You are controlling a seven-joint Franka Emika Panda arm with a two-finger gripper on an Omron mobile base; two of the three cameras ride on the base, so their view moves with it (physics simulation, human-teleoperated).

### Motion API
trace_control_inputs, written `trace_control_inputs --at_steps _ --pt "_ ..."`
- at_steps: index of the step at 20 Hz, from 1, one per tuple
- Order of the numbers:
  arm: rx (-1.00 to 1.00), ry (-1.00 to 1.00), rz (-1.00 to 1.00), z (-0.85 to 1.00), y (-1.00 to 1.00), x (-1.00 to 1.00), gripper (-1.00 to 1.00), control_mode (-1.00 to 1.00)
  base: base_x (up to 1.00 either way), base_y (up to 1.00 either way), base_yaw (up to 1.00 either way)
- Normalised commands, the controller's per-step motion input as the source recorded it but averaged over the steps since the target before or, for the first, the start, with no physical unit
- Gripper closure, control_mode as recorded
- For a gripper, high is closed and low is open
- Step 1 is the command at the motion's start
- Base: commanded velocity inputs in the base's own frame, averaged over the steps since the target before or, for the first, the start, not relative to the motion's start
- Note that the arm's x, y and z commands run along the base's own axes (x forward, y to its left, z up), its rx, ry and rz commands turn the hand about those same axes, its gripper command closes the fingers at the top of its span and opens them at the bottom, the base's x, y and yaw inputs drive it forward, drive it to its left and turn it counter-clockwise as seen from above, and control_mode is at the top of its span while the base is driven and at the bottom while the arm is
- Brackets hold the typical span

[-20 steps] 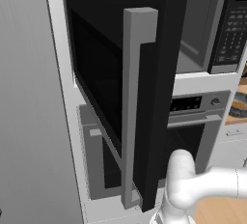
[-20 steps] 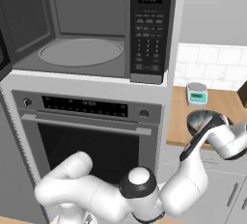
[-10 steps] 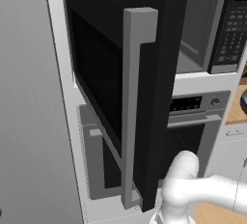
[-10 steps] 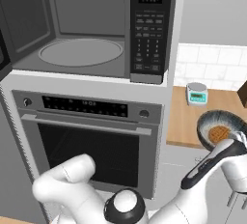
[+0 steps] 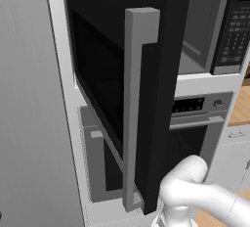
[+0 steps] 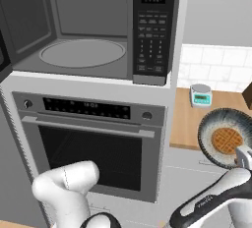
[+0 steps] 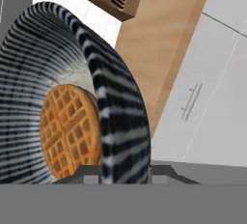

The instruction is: Open the microwave, place the bowl with waffle inside the microwave, then close the microwave door and turn it on.

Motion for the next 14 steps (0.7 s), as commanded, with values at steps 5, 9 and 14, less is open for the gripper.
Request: trace_control_inputs --at_steps 5,9,14 --pt "0.00 -0.19 0.09 0.71 0.72 -1.00 1.00 -1.00 0.00 0.00 0.00" --pt "-0.03 -0.03 0.05 0.76 0.97 -0.81 1.00 -1.00 0.00 0.00 0.00" --pt "-0.16 0.00 0.03 0.67 1.00 -0.64 1.00 -1.00 0.00 0.00 0.00"
